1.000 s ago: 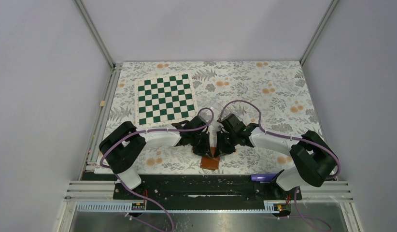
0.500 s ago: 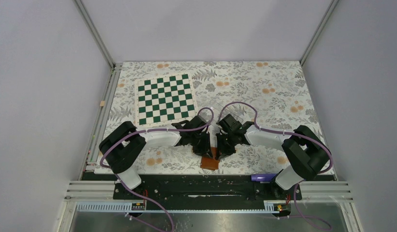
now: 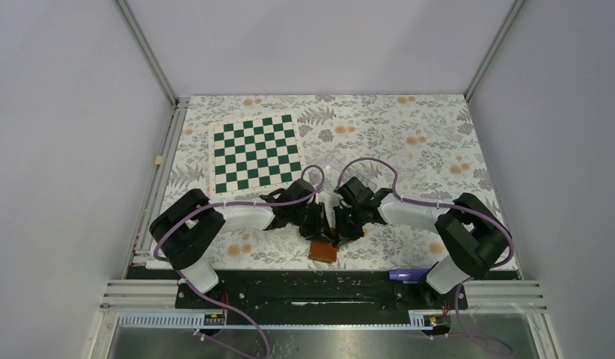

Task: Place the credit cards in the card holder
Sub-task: Close the card holder at the corner of the board.

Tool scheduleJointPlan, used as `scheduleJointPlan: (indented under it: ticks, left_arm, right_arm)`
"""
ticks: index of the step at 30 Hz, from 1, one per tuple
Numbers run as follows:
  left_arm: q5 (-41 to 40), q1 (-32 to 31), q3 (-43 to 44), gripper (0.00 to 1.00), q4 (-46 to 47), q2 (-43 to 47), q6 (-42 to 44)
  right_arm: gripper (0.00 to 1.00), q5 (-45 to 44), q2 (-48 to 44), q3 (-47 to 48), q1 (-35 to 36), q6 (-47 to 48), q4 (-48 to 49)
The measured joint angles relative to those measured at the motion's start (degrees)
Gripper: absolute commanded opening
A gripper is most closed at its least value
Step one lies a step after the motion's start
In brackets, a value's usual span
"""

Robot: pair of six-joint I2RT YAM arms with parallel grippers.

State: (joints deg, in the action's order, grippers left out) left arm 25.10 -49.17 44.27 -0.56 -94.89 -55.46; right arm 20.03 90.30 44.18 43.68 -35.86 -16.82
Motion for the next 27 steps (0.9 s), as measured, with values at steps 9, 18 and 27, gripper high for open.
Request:
scheduleJointPlan:
  ticks: [9, 18, 27]
  left_arm:
    - [-0.1, 0.2, 0.0, 0.00, -0.7, -0.1, 0.6]
    - [-1.6, 0.1, 2.3, 0.00, -5.9, -0.1, 3.5]
    - [-3.4, -0.4, 4.6, 0.00, -9.3, -0.1, 6.1]
  right_arm:
    - [0.05, 0.1, 0.2, 0.0, 0.0, 0.0, 0.1]
    - [0.09, 0.4, 0.3, 0.0, 0.2, -0.1, 0.9]
    - [0.13, -1.8, -2.4, 0.1, 0.3, -0.4, 0.6]
